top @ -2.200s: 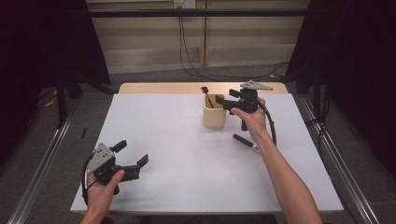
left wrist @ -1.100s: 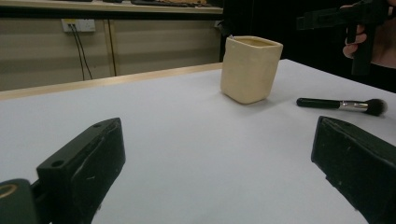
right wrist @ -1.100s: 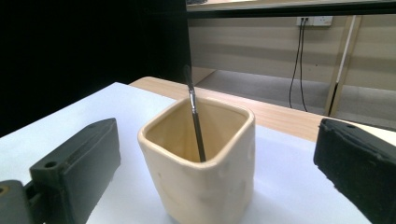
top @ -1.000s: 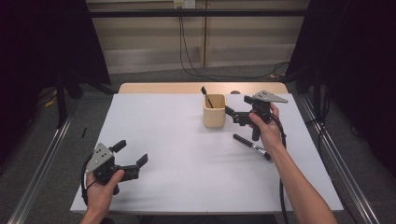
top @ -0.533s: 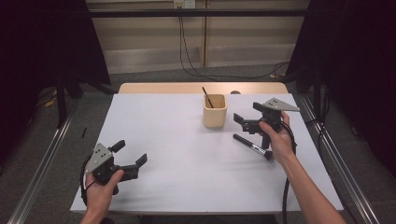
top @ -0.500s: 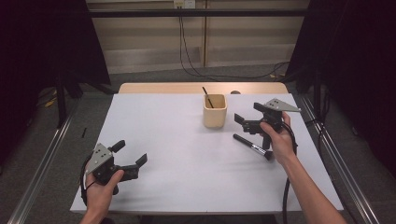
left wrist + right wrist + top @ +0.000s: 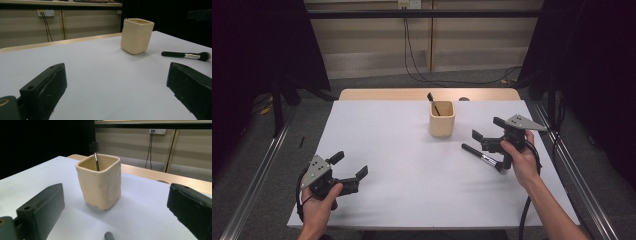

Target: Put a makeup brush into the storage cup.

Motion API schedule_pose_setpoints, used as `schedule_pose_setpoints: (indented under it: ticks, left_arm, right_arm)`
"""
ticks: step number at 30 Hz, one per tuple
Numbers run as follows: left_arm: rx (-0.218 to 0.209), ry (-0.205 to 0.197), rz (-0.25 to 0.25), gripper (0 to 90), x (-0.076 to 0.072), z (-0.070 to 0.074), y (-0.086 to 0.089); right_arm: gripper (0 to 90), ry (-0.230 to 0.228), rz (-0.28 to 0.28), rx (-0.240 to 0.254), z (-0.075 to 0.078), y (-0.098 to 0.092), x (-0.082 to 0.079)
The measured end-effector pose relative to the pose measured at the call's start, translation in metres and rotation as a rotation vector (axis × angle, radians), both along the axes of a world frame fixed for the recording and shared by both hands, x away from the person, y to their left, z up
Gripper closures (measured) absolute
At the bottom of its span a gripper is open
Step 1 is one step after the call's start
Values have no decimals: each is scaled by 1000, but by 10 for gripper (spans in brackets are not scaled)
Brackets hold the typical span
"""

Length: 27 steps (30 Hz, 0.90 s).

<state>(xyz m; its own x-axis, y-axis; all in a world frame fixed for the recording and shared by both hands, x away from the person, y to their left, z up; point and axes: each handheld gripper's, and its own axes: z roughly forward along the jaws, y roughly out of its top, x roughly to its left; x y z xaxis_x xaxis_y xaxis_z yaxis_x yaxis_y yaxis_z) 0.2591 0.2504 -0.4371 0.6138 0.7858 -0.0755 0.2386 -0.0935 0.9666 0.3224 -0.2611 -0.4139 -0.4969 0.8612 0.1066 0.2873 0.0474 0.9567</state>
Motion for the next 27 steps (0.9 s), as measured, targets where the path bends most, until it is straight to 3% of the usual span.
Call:
schedule_pose_setpoints:
  ticks: [27]
  left_arm:
    - [-3,13,-1,29,-6,-2,4]
  right_arm:
    - [11,-10,-60,-11,-13,-34,-60]
